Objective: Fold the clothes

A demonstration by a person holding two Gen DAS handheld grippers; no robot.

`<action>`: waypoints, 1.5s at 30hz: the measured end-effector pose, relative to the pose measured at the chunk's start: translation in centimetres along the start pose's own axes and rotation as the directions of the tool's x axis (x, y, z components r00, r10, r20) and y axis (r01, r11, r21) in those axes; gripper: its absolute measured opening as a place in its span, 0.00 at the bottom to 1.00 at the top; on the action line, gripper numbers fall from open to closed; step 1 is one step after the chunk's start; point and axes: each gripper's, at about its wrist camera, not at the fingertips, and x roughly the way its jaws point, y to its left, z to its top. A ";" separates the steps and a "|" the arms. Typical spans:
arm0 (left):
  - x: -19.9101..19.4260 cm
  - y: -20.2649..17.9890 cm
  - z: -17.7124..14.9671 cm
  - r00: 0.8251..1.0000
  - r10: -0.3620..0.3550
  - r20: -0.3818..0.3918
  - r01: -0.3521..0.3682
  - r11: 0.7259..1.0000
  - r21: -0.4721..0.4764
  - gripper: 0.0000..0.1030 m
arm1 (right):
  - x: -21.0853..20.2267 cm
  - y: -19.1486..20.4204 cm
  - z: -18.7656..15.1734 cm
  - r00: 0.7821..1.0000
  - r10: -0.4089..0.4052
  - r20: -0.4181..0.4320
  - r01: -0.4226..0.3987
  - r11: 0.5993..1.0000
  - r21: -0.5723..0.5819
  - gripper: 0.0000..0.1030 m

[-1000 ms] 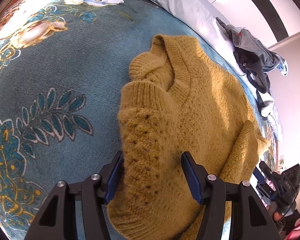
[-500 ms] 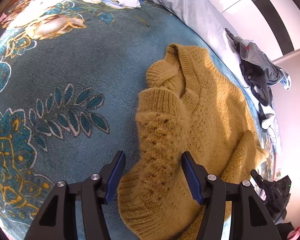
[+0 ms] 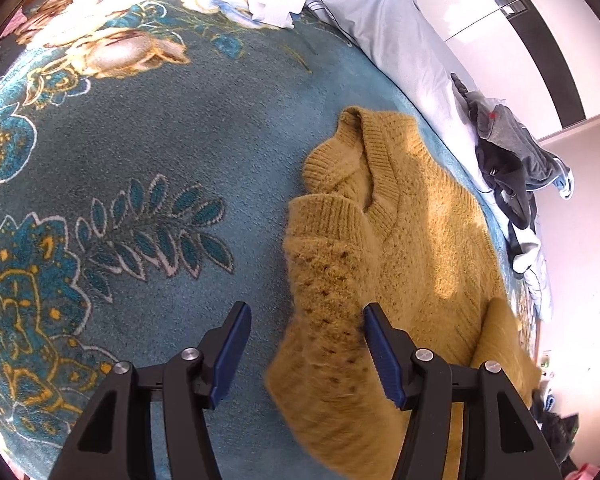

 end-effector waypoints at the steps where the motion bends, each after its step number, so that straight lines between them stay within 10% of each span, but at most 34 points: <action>1: 0.2 0.0 0.1 1.000 -0.010 -0.006 0.010 1.000 -0.005 0.60 | -1.6 -1.1 0.3 1.000 -0.011 0.028 0.011 1.000 0.023 0.07; 15: 1.8 -3.2 0.6 0.999 -0.021 -0.027 0.023 0.997 0.070 0.61 | -14.8 -10.8 1.1 0.937 -0.171 0.306 0.103 0.968 0.228 0.00; 20: 2.7 -4.9 1.1 1.000 0.003 -0.028 0.000 0.993 0.116 0.61 | -15.3 -10.1 2.9 0.947 -0.192 0.259 0.154 0.975 0.162 0.00; 26: 3.2 -7.8 3.7 1.000 0.030 0.005 -0.031 0.982 0.184 0.61 | -9.3 -7.3 6.0 0.977 -0.187 0.100 0.187 0.982 0.009 0.01; 34: 6.3 -10.8 9.8 0.992 0.118 0.037 -0.123 0.950 0.286 0.65 | 1.7 -6.0 10.1 0.963 -0.241 -0.117 0.224 0.964 -0.140 0.02; 38: 8.3 -11.8 12.9 0.985 0.160 0.060 -0.171 0.933 0.317 0.65 | 5.8 -6.8 12.6 0.948 -0.274 -0.162 0.247 0.954 -0.167 0.47; 45: 12.5 -12.3 17.1 0.983 0.182 0.016 -0.177 0.924 0.338 0.65 | 10.7 -7.5 16.7 0.946 -0.273 -0.173 0.234 0.948 -0.216 0.47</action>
